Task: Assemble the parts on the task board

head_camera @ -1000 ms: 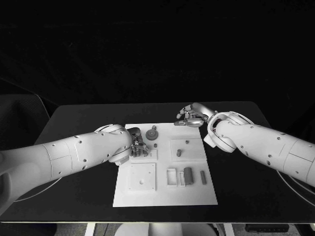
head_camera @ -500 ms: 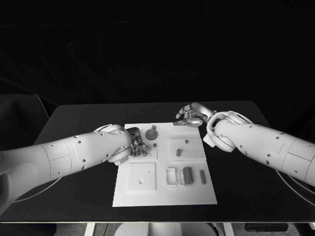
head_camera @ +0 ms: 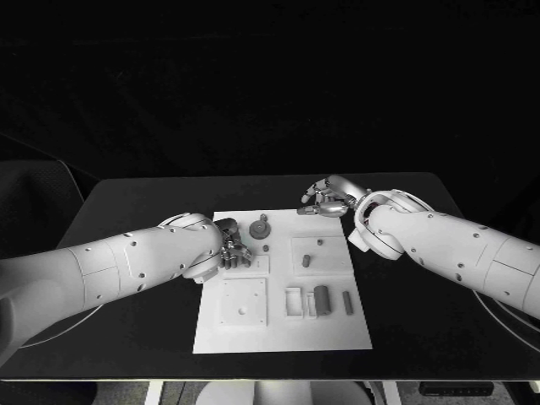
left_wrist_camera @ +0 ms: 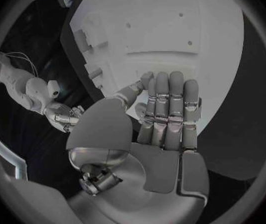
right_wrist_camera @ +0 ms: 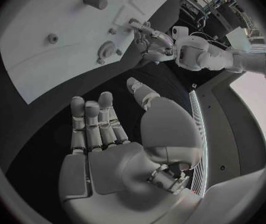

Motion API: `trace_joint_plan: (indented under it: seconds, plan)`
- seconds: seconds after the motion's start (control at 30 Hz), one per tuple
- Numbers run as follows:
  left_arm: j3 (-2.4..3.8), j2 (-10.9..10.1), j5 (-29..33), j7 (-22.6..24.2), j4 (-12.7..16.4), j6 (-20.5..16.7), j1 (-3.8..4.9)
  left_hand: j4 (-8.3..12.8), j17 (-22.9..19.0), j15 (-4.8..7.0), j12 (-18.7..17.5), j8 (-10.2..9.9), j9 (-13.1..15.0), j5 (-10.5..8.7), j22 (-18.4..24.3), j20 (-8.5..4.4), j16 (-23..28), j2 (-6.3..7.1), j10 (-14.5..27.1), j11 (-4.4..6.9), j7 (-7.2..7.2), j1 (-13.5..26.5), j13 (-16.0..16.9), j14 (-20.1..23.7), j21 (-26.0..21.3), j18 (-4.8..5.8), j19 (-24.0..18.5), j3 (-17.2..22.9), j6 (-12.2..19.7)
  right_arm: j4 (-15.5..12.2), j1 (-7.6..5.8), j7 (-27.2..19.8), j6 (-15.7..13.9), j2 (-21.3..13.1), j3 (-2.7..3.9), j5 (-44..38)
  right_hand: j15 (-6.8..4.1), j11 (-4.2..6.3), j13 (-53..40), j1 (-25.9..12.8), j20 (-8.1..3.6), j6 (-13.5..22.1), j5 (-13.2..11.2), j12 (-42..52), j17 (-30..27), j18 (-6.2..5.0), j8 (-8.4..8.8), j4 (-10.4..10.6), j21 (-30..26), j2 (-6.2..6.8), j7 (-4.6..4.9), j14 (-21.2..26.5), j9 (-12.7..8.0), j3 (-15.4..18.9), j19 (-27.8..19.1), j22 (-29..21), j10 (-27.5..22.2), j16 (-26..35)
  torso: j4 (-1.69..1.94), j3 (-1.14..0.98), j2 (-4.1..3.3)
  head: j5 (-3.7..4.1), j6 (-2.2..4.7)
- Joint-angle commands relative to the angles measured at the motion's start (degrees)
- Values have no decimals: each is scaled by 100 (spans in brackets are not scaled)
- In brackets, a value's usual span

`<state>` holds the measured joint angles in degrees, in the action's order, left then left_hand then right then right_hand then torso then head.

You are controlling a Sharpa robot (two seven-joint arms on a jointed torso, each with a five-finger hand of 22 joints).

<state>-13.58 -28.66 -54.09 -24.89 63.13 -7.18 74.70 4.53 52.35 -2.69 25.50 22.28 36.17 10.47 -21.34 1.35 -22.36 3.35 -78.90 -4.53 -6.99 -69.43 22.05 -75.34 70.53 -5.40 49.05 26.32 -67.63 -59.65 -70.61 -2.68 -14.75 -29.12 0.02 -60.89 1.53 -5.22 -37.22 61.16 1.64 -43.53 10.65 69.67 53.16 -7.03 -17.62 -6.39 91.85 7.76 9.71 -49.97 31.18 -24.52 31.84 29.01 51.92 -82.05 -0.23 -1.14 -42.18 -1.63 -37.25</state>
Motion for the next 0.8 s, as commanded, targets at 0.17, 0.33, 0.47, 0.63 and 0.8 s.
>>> trace_joint_plan:
  seconds: [0.17,0.33,0.47,0.63,0.8]
  plan:
    - [0,1,-197,58,-7,56,-8,266,7,-9,4,39,10,18,-10,-4,-35,-270,-45,84,40,-314,3,-41,34,-255,53,296,-9,-5,1,-17,96,6,3,-8,2,-17,10,-19,-5,47,-16,-18,-10,34,-3,13,-29,-46,6,36,-5,40,-25,-6,-28,37,-1,1,-1,-15,-11]
    - [0,14,-197,74,-7,59,-15,266,8,-9,4,39,10,18,-9,-4,-35,-269,-45,84,40,-314,3,-41,35,-255,53,298,-9,0,1,-18,98,8,3,-8,3,-18,10,-23,-5,48,-16,-18,-11,34,-3,16,-29,-47,6,37,-5,42,-25,-6,-29,37,-10,-4,-3,-15,-14]
    - [0,24,-195,103,-20,43,-23,266,8,-9,3,39,10,18,-9,-4,-34,-268,-46,84,40,-315,3,-41,35,-255,53,299,-9,2,1,-16,101,6,3,-8,3,-18,11,-26,-5,48,-16,-18,-11,35,-3,17,-29,-48,6,37,-5,44,-25,-6,-29,37,-7,-6,-3,-14,-18]
    - [0,38,-194,113,-33,73,-27,266,9,-9,2,38,10,18,-9,-4,-34,-266,-45,84,39,-314,2,-40,35,-255,53,301,-8,-1,1,-8,122,6,3,-8,4,-18,11,-30,-5,49,-16,-18,-11,35,-4,20,-30,-49,6,38,-5,46,-25,-7,-29,38,-1,-9,1,-15,-24]
    - [0,56,-189,106,-32,27,-32,270,18,-15,-16,17,5,15,-6,-1,-23,-231,-26,76,30,-309,-5,-26,31,-253,42,309,25,4,1,-12,126,7,3,-6,4,-19,11,-33,-5,50,-16,-18,-12,36,-4,22,-30,-50,6,38,-5,47,-25,-7,-30,38,-5,-11,-1,-15,-25]
